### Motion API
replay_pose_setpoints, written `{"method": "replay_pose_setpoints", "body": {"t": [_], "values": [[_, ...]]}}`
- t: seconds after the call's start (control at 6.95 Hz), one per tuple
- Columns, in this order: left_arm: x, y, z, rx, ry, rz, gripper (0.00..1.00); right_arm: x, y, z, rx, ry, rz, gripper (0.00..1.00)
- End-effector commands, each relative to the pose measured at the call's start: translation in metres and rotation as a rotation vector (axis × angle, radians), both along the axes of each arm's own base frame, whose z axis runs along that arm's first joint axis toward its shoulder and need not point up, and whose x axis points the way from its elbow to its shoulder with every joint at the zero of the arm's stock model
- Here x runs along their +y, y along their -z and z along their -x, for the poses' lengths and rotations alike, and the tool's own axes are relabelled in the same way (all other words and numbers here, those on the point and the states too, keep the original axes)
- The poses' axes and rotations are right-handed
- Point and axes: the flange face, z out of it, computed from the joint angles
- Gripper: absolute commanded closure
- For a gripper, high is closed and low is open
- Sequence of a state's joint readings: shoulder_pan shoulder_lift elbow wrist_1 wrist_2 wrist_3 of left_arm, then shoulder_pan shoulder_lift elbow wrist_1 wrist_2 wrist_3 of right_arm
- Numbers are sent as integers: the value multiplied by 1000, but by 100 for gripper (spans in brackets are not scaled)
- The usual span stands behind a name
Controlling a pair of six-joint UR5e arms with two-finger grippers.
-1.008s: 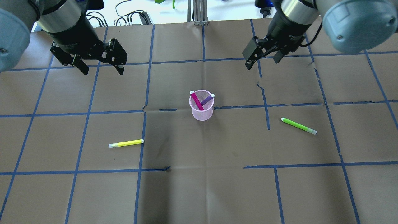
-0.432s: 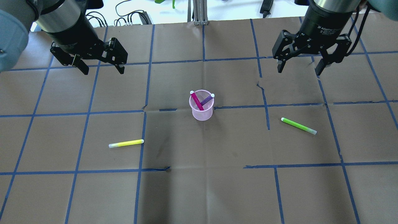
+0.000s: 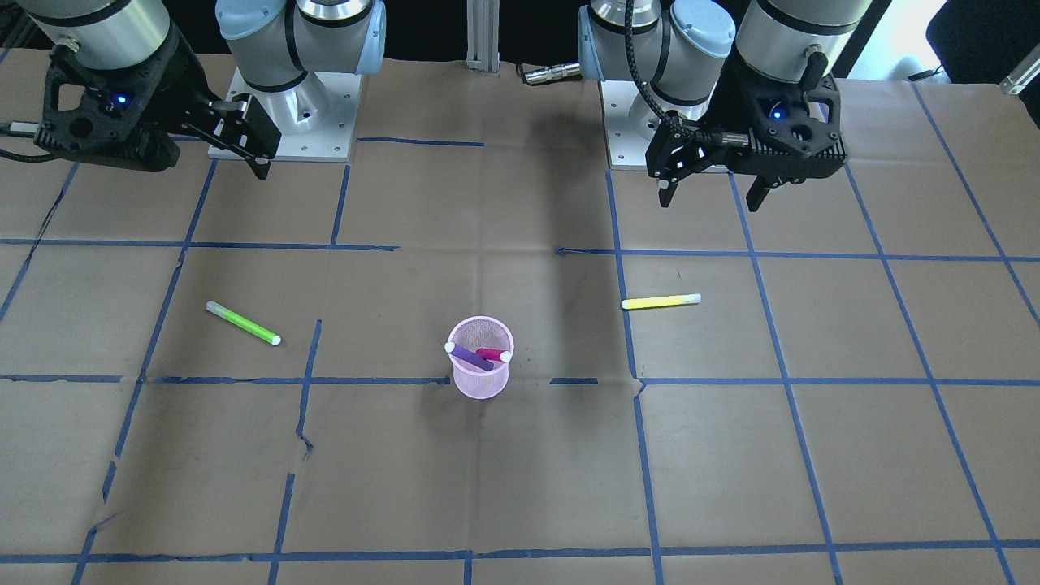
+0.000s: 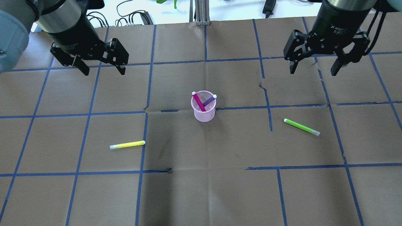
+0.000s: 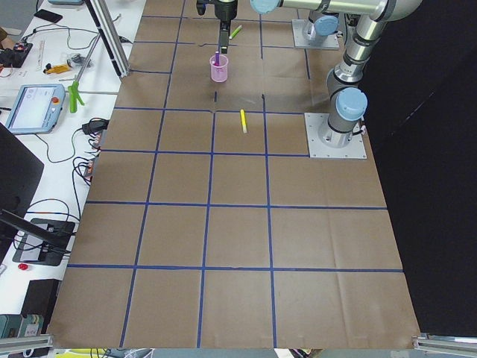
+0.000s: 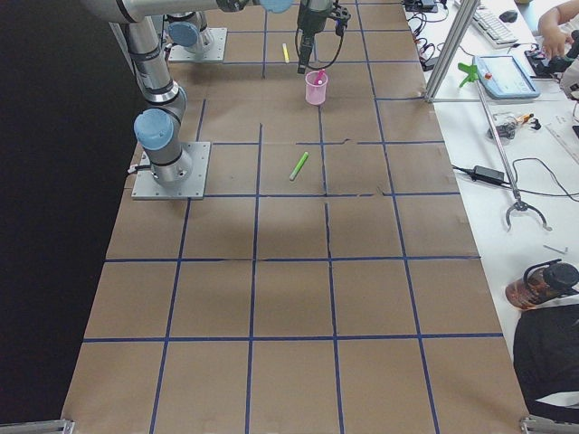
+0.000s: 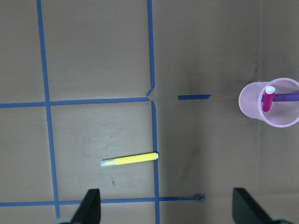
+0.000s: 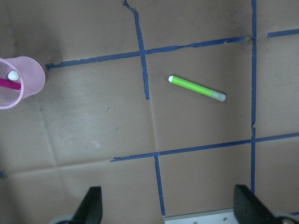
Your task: Insert purple and pink pens into pink cup
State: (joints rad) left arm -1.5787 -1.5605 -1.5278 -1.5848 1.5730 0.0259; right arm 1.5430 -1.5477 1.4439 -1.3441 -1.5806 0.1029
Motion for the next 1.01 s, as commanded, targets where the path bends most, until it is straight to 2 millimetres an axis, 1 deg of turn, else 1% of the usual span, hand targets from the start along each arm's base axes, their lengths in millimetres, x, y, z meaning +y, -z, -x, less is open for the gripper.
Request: {"method": "replay_pose_setpoints", "body": {"t": [0.0,0.29,0.58,0.86], "values": [[0,0,1,7,0,0,2,-7,8,0,1,-3,67,0],[0,0,0,4,0,1,2,-8,5,0,-2,-5,82,0],[0,0,0,1,0,1,2,-7,3,-8,-22,-17,88,0],[0,0,-1,1,-2,1,2,-8,3,-7,-22,-18,87,0]]}}
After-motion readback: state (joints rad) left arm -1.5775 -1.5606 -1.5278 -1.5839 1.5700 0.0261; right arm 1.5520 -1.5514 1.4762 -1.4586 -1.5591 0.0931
